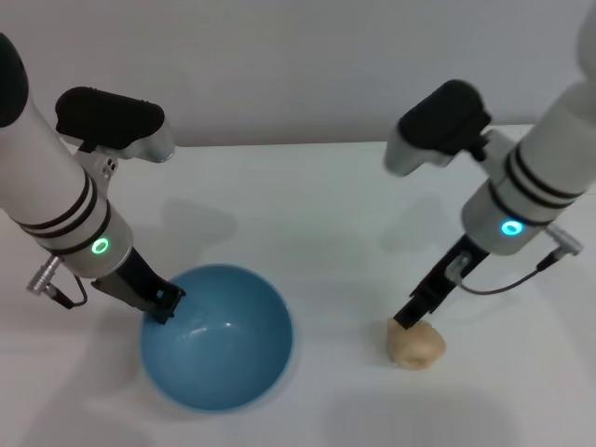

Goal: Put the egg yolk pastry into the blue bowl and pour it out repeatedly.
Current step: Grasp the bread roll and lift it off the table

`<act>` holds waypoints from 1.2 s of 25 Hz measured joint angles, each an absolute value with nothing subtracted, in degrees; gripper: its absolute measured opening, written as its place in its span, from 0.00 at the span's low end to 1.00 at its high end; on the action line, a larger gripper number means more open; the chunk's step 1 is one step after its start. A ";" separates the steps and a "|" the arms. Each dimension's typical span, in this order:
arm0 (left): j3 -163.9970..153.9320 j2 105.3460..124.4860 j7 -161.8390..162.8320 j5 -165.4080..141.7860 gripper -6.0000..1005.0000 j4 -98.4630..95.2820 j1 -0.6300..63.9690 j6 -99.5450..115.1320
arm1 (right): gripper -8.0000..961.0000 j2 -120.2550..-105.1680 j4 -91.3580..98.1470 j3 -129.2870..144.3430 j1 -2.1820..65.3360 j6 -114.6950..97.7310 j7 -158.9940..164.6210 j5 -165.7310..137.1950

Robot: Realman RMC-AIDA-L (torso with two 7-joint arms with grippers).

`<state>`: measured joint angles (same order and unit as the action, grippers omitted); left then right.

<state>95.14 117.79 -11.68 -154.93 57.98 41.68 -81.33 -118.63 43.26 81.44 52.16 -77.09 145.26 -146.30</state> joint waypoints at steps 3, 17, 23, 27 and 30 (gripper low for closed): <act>94.99 117.81 -11.69 -154.85 0.02 57.99 41.79 -81.37 | 0.58 -118.94 43.20 84.90 52.50 -75.91 147.39 -146.08; 94.92 117.86 -11.69 -154.77 0.02 58.01 42.01 -81.52 | 0.58 -119.09 42.12 89.21 52.14 -76.50 149.65 -139.56; 94.91 117.86 -11.69 -154.77 0.02 58.01 42.12 -81.57 | 0.58 -118.93 41.47 91.23 52.48 -78.40 150.99 -140.08; 94.92 117.86 -11.69 -154.79 0.02 58.01 42.13 -81.57 | 0.58 -118.88 41.20 91.25 52.40 -78.70 152.30 -143.27; 94.92 117.86 -11.69 -154.77 0.02 58.01 42.12 -81.57 | 0.58 -118.87 40.27 91.01 52.47 -78.12 153.98 -146.70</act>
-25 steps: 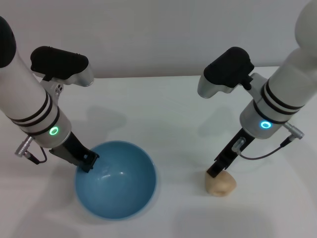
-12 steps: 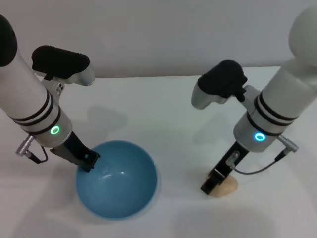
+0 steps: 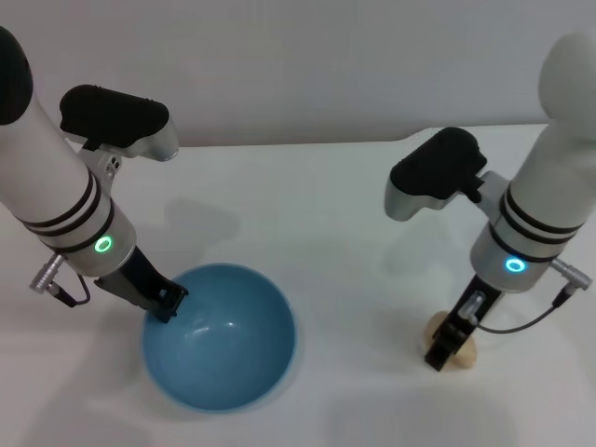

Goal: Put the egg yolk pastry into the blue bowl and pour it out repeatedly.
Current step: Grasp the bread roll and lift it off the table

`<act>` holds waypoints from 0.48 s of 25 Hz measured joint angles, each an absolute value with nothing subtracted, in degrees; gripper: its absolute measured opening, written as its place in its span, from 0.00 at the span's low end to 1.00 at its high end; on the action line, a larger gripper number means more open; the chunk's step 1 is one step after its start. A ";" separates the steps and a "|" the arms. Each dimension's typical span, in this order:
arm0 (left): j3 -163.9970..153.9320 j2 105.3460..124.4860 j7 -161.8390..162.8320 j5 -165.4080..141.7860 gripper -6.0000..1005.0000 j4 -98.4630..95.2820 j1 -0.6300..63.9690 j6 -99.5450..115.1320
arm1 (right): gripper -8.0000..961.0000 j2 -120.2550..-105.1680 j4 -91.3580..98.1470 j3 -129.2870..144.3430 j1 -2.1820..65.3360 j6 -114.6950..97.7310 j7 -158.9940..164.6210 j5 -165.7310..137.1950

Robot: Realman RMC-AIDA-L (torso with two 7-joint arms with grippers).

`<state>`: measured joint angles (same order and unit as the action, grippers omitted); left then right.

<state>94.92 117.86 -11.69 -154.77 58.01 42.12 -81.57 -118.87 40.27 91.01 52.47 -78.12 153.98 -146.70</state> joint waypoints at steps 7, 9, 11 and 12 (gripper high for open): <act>94.92 117.86 -11.69 -154.87 0.02 57.88 42.06 -81.61 | 0.57 -118.84 39.96 91.29 52.01 -76.46 154.16 -147.70; 94.92 117.86 -11.69 -154.85 0.02 57.98 42.06 -81.77 | 0.56 -118.82 40.15 91.15 51.96 -76.04 153.89 -147.68; 94.93 117.86 -11.69 -154.87 0.02 57.98 42.07 -81.90 | 0.54 -118.83 40.27 90.97 51.93 -76.00 153.83 -147.67; 94.92 117.86 -11.69 -154.91 0.02 57.99 42.07 -81.98 | 0.53 -118.82 40.40 90.84 51.91 -75.97 153.78 -147.67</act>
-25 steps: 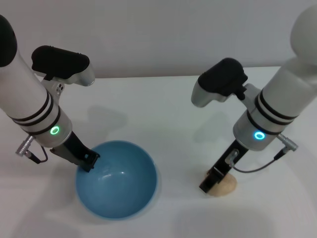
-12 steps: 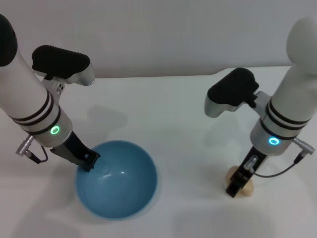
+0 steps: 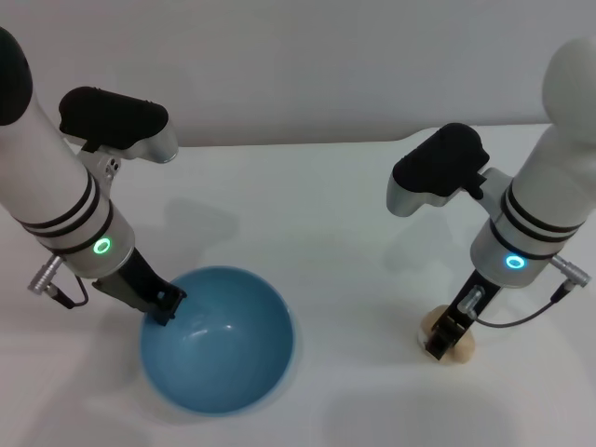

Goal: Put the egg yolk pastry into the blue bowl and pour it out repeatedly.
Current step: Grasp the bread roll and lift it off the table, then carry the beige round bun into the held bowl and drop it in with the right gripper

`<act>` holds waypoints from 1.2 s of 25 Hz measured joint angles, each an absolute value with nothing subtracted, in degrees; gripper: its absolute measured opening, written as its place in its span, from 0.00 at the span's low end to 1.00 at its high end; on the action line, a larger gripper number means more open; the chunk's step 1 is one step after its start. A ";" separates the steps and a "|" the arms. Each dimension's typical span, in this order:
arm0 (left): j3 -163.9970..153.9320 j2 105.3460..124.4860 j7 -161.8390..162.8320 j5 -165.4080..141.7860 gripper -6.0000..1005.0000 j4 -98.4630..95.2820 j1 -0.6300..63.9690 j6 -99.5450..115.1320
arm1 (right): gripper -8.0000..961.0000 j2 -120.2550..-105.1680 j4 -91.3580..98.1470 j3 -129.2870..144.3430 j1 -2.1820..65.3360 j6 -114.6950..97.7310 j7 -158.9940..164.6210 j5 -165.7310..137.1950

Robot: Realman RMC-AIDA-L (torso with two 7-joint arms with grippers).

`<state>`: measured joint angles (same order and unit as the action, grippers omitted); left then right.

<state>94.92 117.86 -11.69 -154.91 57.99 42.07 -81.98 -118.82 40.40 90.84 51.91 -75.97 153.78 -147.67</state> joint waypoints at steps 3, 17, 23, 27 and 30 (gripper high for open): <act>94.92 117.86 -11.78 -154.94 0.02 58.01 42.09 -82.08 | 0.49 -118.76 40.81 90.79 51.87 -75.90 153.47 -147.75; 94.90 117.85 -12.03 -154.82 0.02 58.01 43.38 -82.33 | 0.34 -118.65 53.92 82.26 51.94 -80.40 140.44 -136.32; 94.15 117.98 -12.04 -154.79 0.02 58.01 45.36 -82.37 | 0.30 -118.78 57.08 85.14 53.25 -80.53 138.08 -127.90; 93.68 118.20 -12.04 -154.68 0.02 58.01 46.59 -82.36 | 0.25 -119.02 57.38 89.81 53.62 -79.97 136.61 -125.89; 93.04 118.30 -12.04 -154.12 0.02 58.01 47.02 -82.33 | 0.25 -119.21 57.45 92.06 53.67 -78.51 136.57 -125.61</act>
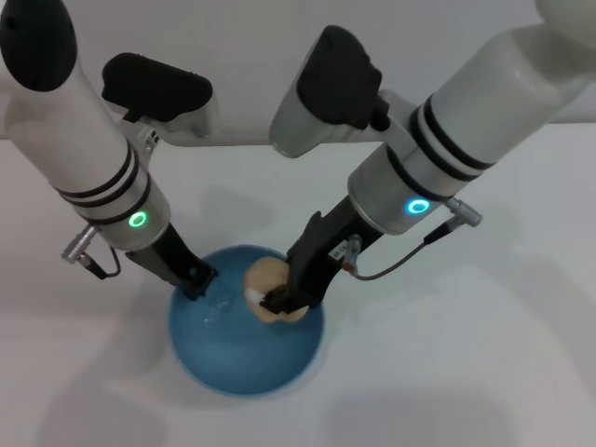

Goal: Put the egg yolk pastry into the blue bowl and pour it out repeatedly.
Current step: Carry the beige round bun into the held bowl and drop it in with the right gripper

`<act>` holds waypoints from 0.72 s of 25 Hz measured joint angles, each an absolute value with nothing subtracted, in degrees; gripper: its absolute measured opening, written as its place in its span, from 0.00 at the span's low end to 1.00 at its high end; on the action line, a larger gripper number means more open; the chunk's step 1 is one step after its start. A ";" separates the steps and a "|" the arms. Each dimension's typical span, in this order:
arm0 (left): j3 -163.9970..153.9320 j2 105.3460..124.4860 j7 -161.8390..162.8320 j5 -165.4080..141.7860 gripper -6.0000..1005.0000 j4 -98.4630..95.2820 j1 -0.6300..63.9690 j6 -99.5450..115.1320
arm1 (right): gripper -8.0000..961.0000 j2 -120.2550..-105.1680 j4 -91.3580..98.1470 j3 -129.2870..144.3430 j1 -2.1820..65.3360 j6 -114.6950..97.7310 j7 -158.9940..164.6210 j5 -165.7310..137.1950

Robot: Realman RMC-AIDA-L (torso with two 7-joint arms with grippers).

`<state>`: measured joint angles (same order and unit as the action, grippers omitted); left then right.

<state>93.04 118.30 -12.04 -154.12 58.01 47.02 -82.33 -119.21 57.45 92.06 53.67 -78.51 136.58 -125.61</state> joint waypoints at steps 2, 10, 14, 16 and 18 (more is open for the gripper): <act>92.44 118.23 -12.04 -153.07 0.02 58.01 47.13 -82.21 | 0.25 -119.29 57.38 93.02 53.46 -77.52 136.54 -125.36; 91.82 118.04 -12.04 -151.96 0.02 58.16 47.20 -81.98 | 0.34 -119.33 57.27 93.60 52.65 -76.56 134.86 -125.35; 91.83 118.03 -12.04 -151.96 0.02 58.18 47.20 -81.92 | 0.42 -119.30 57.79 92.10 52.37 -76.39 134.96 -125.49; 91.85 118.03 -12.04 -151.95 0.02 58.19 47.14 -81.72 | 0.50 -119.08 58.45 89.26 51.74 -76.34 135.07 -125.58; 91.85 118.03 -12.04 -151.95 0.02 58.19 46.87 -81.10 | 0.58 -118.90 59.37 85.00 50.42 -76.36 135.01 -125.75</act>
<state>91.85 118.03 -12.04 -151.95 58.19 46.87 -81.10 -118.90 59.37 85.00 50.42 -76.36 135.01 -125.75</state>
